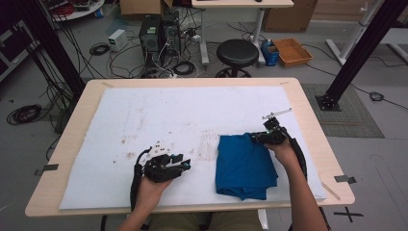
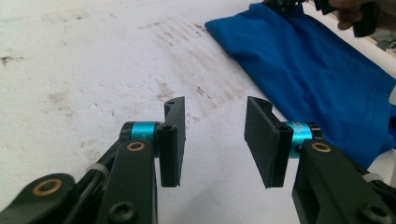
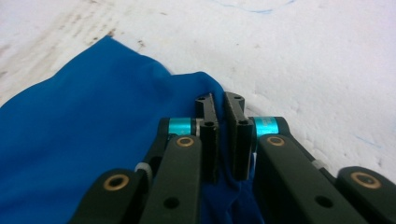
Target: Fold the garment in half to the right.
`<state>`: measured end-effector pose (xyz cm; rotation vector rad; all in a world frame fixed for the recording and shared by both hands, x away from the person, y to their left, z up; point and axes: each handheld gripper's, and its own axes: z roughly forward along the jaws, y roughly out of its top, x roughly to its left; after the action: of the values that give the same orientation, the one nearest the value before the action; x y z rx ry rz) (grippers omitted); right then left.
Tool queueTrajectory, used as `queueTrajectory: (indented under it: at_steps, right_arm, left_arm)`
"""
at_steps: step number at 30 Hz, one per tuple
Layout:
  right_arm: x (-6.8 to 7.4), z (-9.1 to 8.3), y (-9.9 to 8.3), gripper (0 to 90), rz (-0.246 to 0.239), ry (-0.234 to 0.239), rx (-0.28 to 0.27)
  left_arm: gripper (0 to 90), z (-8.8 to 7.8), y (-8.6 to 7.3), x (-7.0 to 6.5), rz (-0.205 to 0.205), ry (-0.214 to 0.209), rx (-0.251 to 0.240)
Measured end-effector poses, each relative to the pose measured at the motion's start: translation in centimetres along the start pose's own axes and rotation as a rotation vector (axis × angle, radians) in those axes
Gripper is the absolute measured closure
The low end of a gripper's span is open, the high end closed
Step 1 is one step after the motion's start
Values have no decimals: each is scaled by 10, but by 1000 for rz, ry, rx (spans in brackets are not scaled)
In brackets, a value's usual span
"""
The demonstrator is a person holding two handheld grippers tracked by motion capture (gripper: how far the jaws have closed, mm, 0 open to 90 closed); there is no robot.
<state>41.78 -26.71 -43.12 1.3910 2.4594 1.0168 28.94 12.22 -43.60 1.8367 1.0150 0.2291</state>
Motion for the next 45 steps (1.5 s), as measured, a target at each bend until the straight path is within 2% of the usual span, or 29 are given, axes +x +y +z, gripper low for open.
queueTrajectory:
  at_steps: [1,2,3,4,6,7,9,11,13,16,18,19,20,22,23,27,29,30,31,32,34,36,37,38,40,41,43,45]
  right_arm:
    - [1,-4,0,727,0,-8,-7]
    - [2,-10,-1,570,8,-27,-23]
    - [3,-17,-2,461,10,-77,-51]
    - [3,-24,-5,409,25,-118,-73]
    - [3,-40,-15,394,42,-153,-115]
    - [4,-47,-21,398,37,-158,-128]
    - [12,-61,-39,480,28,-117,-117]
    - [23,-70,-57,541,-14,-77,-110]
    - [37,-78,-80,547,-52,-23,-106]
    - [53,-77,-106,566,-85,12,-68]
    - [60,-73,-114,727,-124,-11,-25]
    - [63,-71,-117,824,-150,-24,-39]
    - [65,-71,-117,869,-160,-22,-42]
    - [68,-73,-117,874,-179,-39,-31]
    - [70,-74,-117,874,-178,-29,-34]
    - [76,-86,-120,874,-135,75,-23]
    - [78,-90,-122,863,-136,79,0]
    - [78,-90,-122,789,-129,85,20]
    - [77,-90,-123,650,-120,85,15]
    - [76,-91,-123,594,-109,79,-3]
    - [70,-96,-121,463,-76,16,-91]
    - [62,-99,-119,446,-26,-37,-136]
    - [57,-97,-118,411,11,-75,-147]
    - [53,-95,-117,377,27,-111,-145]
    - [45,-88,-112,361,24,-156,-157]
    - [39,-84,-108,333,42,-164,-172]
    - [28,-76,-96,307,90,-130,-214]
    - [19,-62,-81,262,141,-98,-232]
  left_arm:
    - [583,1,0,0,-3,-11,4]
    - [583,1,-1,-1,-4,-21,8]
    - [582,2,-1,-4,-5,-31,14]
    - [578,4,-2,-7,-6,-49,18]
    - [568,7,-2,-16,7,-79,30]
    - [557,9,-3,-23,20,-100,40]
    - [540,15,-4,-34,42,-133,56]
    - [527,21,-5,-42,68,-165,74]
    - [512,28,-6,-50,98,-195,102]
    - [503,43,-7,-59,104,-231,146]
    - [485,51,-8,-65,115,-240,176]
    - [478,54,-8,-68,130,-234,186]
    - [480,56,-9,-70,142,-218,189]
    - [496,57,-9,-72,153,-197,181]
    - [497,56,-9,-72,155,-185,179]
    - [497,47,-7,-67,150,-182,137]
    - [496,43,-5,-65,144,-184,115]
    - [490,42,-5,-65,134,-178,114]
    - [488,42,-5,-64,134,-175,119]
    - [481,43,-5,-63,127,-175,128]
    - [465,46,-5,-65,120,-166,151]
    - [455,50,-6,-67,105,-164,163]
    - [454,53,-6,-69,103,-165,166]
    - [450,55,-6,-71,105,-166,173]
    - [451,59,-7,-75,116,-165,192]
    - [451,59,-7,-76,126,-160,191]
    - [486,58,-7,-76,127,-145,192]
    - [558,57,-8,-75,136,-131,190]
